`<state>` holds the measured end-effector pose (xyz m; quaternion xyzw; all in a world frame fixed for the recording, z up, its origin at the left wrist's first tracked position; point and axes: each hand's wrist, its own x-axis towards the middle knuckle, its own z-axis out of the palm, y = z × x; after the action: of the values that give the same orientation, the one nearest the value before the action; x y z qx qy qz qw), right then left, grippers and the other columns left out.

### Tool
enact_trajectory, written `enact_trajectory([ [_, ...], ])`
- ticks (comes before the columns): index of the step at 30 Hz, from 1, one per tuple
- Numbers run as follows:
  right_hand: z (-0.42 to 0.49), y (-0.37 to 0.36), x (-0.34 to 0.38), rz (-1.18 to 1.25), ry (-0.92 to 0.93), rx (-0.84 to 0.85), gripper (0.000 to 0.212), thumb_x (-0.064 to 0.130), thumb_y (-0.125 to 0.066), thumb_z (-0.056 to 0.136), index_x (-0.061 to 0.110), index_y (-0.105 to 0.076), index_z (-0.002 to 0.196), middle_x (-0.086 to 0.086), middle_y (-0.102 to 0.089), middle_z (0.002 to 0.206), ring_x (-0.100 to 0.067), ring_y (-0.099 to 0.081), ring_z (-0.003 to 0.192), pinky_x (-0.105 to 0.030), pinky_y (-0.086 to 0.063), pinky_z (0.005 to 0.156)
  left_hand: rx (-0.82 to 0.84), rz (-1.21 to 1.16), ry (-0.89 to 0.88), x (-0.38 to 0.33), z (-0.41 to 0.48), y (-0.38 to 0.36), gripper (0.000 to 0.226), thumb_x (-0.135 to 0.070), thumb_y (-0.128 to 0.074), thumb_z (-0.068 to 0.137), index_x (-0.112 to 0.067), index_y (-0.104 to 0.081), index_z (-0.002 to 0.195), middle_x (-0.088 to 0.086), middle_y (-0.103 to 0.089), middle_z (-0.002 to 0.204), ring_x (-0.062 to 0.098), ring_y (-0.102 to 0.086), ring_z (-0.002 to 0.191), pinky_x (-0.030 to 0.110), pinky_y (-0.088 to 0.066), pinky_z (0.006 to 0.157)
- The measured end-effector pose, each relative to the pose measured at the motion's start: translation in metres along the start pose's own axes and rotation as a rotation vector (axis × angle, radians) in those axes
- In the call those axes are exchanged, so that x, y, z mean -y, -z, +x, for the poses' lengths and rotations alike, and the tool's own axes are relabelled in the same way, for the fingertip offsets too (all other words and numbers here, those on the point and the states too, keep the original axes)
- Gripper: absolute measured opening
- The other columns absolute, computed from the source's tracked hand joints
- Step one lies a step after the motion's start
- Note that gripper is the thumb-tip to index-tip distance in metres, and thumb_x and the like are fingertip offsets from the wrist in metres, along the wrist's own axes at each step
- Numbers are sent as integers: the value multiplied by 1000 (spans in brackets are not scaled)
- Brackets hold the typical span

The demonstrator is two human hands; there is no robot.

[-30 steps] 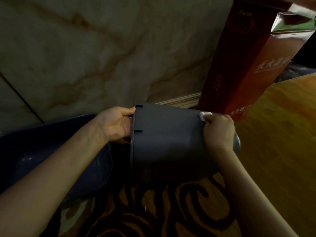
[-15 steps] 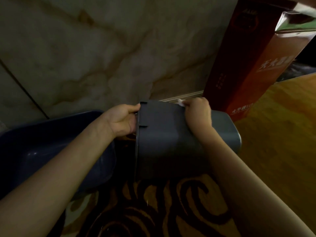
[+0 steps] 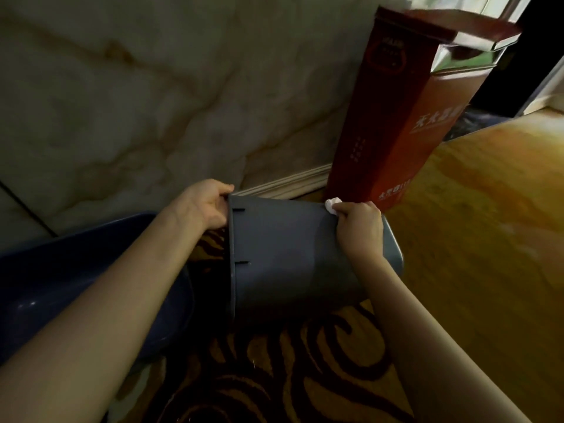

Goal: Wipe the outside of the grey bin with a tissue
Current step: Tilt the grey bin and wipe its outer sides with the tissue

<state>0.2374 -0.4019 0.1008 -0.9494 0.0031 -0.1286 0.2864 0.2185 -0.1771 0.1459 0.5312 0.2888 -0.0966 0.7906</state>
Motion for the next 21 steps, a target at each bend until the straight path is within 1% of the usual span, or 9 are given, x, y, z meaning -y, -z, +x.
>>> enact_trajectory([
  [1,-6,4,-1,6,-10,-9,29,13,-45,96,17,-63,118,-14,-60,110,-25,-54,95,-24,-36,81,13,5,12,0,-5,-3,33,-14,-32,97,-1,-50,72,13,-63,41,22,-64,39,38,-47,78],
  [4,-21,17,1,49,-34,-48,28,20,-45,96,16,-66,114,-10,-65,109,-21,-55,99,-20,-32,82,80,5,-3,-1,-19,-12,32,-16,-37,96,-1,-53,73,11,-65,42,20,-64,37,29,-51,39],
  [5,-24,20,5,89,-44,-52,27,21,-45,96,16,-67,112,-9,-67,108,-20,-57,100,-21,-35,85,98,-8,-16,-3,-22,-16,31,-18,-39,95,-1,-54,74,11,-66,44,19,-65,39,29,-51,37],
  [7,-34,25,22,178,-22,-47,24,21,-47,96,18,-68,107,-6,-69,103,-18,-60,97,-27,-45,86,127,-25,-65,-10,-30,-25,27,-19,-44,94,-3,-57,77,8,-68,49,18,-67,45,27,-54,45],
  [9,-50,26,47,283,96,-79,21,16,-51,94,21,-68,105,-3,-71,99,-15,-60,93,-28,-48,80,150,-3,-141,-16,-36,-34,24,-20,-47,93,-6,-59,78,5,-69,56,16,-67,52,26,-55,52],
  [13,-73,26,88,460,296,-247,21,8,-61,86,15,-70,103,4,-73,99,-11,-58,83,-1,-34,69,168,81,-224,-21,-50,-56,23,-22,-46,93,-9,-55,76,5,-56,76,15,-56,67,23,-53,55],
  [15,-69,29,90,526,283,-300,22,6,-61,87,12,-69,107,4,-71,107,-10,-56,86,1,-33,73,161,138,-225,-21,-57,-66,25,-25,-45,93,-10,-56,77,5,-55,77,15,-55,69,25,-51,59],
  [18,-56,31,66,512,280,-374,23,4,-60,87,13,-69,107,5,-71,105,-7,-48,82,-9,-36,74,153,200,-218,-16,-63,-80,27,-26,-44,94,-8,-59,81,7,-60,81,17,-59,72,25,-53,61],
  [21,-45,23,21,489,13,-285,25,8,-54,90,20,-68,107,1,-71,99,-4,-41,76,-9,-27,66,133,249,-187,-2,-62,-87,22,-24,-47,92,-8,-60,85,7,-62,85,18,-59,77,29,-50,72],
])
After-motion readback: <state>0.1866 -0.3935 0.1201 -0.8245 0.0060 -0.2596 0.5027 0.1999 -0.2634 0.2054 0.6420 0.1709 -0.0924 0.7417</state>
